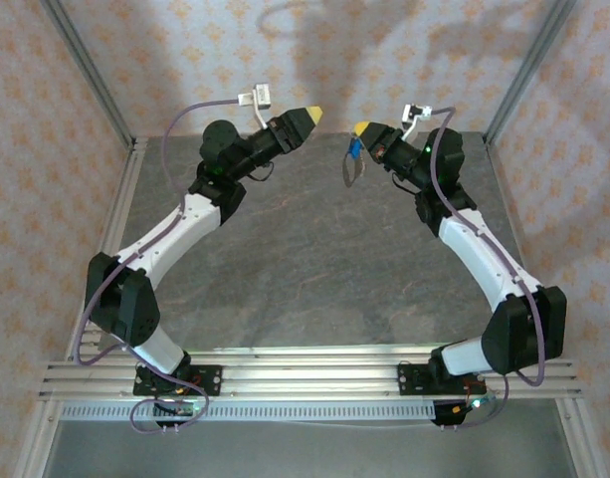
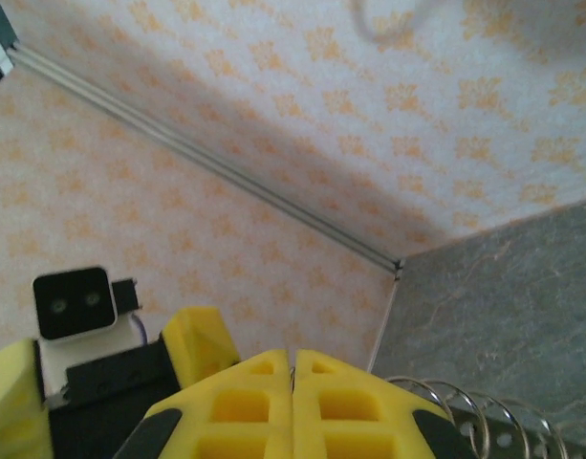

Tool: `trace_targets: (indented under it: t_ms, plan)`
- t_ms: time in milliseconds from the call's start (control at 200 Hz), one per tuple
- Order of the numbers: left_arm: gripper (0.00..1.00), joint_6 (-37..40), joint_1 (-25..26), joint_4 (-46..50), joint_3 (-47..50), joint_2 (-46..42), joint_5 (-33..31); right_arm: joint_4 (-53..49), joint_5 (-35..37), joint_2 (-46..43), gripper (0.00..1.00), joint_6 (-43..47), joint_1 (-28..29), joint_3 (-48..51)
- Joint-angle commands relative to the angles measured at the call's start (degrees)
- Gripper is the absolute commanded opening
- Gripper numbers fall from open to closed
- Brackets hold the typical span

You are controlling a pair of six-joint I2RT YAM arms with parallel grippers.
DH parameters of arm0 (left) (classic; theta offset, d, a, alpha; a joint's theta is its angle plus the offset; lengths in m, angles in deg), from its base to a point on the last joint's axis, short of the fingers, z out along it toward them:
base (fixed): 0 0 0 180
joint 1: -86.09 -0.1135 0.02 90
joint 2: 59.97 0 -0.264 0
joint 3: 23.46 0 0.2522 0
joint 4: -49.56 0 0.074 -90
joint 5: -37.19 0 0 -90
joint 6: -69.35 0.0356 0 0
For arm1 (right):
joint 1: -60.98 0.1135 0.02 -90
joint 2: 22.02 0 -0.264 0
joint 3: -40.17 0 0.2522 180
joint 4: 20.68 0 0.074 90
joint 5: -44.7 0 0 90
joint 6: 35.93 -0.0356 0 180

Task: Put the keys on the keyring

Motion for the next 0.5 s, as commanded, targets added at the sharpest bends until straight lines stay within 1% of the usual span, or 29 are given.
trace_targets:
  t_ms: [0,145,250,365,495]
  plan:
    - [0.64,2.7,-1.0,2.2,-3.6,1.4,5.9,-2.3,-7.0,1.4,0.0,3.9,-0.6,-4.4]
    - [0.65,6.6,-2.1,5.2,-4.4,1.1,9.9,-6.4,-9.9,4.2,0.0,6.5,-0.7,-7.7]
    - [0.65,10.4,-2.4,8.6,-3.9,0.2,11.0,-7.5,-12.8,6.7,0.0,6.5,-0.7,-10.1]
    - [0.65,10.8,-2.5,7.8,-2.9,0.6,12.3,-7.4,-16.1,8.9,0.0,4.8,-0.6,-12.3]
    - [0.65,11.1,-2.8,8.0,-2.1,0.7,13.0,-6.9,-18.2,10.5,0.0,2.6,-0.7,-14.6]
